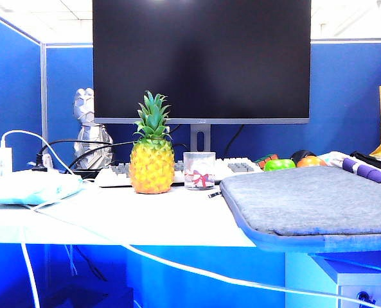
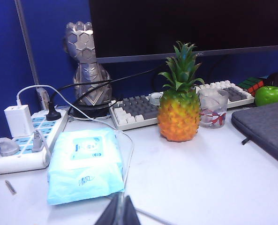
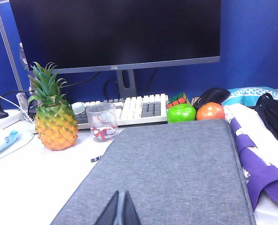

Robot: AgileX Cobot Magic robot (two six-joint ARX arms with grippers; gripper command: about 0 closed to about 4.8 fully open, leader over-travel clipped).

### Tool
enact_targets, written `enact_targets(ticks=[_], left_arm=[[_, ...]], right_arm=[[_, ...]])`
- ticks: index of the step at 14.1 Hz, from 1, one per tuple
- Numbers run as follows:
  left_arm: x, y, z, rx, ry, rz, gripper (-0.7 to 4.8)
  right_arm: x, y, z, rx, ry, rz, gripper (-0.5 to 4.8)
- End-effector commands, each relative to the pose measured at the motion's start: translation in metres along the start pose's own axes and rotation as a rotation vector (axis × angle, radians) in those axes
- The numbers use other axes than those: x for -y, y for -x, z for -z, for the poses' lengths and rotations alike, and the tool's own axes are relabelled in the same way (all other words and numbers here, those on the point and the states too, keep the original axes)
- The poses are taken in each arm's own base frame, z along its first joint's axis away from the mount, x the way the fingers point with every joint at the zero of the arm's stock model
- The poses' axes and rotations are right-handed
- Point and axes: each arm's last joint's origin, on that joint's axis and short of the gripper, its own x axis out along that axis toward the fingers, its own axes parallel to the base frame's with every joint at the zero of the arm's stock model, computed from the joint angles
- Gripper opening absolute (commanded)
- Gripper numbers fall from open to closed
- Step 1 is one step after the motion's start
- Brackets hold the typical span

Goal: Pick up the pineapple and place it above the gray bag.

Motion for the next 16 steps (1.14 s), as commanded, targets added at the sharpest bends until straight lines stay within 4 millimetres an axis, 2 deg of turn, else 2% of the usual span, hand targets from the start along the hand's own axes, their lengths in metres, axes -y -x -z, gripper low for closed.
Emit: enact_targets(ticks=[1,10,11,13,16], left_arm=[[0.0,0.0,-0.002,0.014,0.003,0.003,0.25],[0.0,0.0,-0.005,0.04,0.043,0.009,0.26],[0.0,0.001,-0.01,0.073,0.059,0.042,0.26],[-0.002,0.004,-0.032,0.143,0.074,0.078,0.35],[-0.009,0.01,-0.08,0.248,0.093,0.074,2.54]], right_arm=[[0.0,0.0,0.002,0.004,-0.002,0.001,-0.05],[0.0,0.0,0.001,0.012,-0.002,-0.015,-0.05],[0.0,0.0,0.0,0.018,-0.002,-0.015,-0.05],[-0.001,0.0,-0.002,0.048,0.001,-0.019,-0.05],[-0.001,0.0,-0.007,0.092,0.004,-0.025,-0.05]])
